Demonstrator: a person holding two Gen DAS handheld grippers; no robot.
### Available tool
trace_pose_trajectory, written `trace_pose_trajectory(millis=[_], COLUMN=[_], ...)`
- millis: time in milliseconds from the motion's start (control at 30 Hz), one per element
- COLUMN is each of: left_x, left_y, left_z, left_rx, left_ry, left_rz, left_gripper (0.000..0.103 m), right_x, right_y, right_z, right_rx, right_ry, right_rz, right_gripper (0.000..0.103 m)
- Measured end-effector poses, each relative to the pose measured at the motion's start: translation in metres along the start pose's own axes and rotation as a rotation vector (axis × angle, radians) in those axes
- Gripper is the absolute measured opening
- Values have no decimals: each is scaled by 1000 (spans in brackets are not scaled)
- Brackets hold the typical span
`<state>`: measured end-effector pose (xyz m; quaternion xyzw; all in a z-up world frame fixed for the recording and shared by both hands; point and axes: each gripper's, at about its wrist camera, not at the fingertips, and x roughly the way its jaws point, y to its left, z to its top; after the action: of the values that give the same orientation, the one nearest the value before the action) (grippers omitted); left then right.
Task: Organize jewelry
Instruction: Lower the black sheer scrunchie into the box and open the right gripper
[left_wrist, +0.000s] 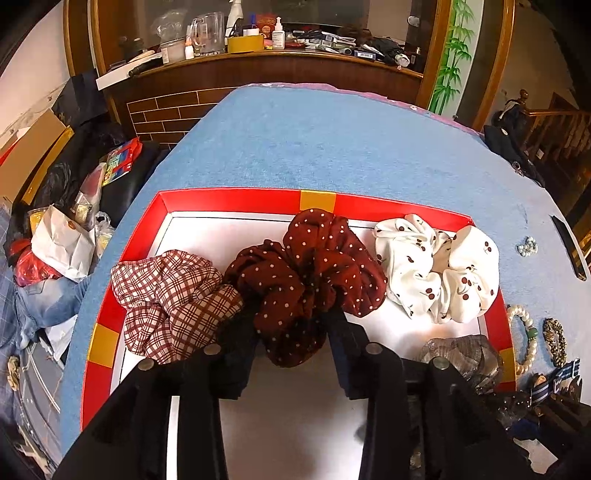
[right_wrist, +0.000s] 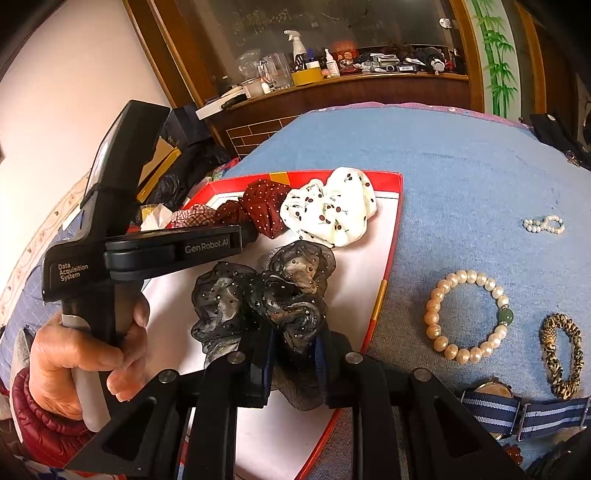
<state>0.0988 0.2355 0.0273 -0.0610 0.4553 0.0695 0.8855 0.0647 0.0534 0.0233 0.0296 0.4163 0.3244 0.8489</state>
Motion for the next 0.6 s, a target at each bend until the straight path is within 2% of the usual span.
trace_pose_trajectory(millis=[233,300,500,600], left_x=[-6,-11,-30,-36], left_y=[1,4,18,23], left_z=[0,1,6,7], left_rx=[-7,-24,-109,-137], left_ry=[-30,-47,-129,-159], left_rz=[-11,-24,-75,-81], left_gripper=[46,47,54,59], right_x=[-1,-4,-25,-31], right_y=[0,0,-5,-6], right_z=[1,1,5,6], right_rx=[0,5,38,52], right_ry=[0,-6,-80,-106], right_rz=[-1,3,32,37], right_gripper=[31,42,55,57])
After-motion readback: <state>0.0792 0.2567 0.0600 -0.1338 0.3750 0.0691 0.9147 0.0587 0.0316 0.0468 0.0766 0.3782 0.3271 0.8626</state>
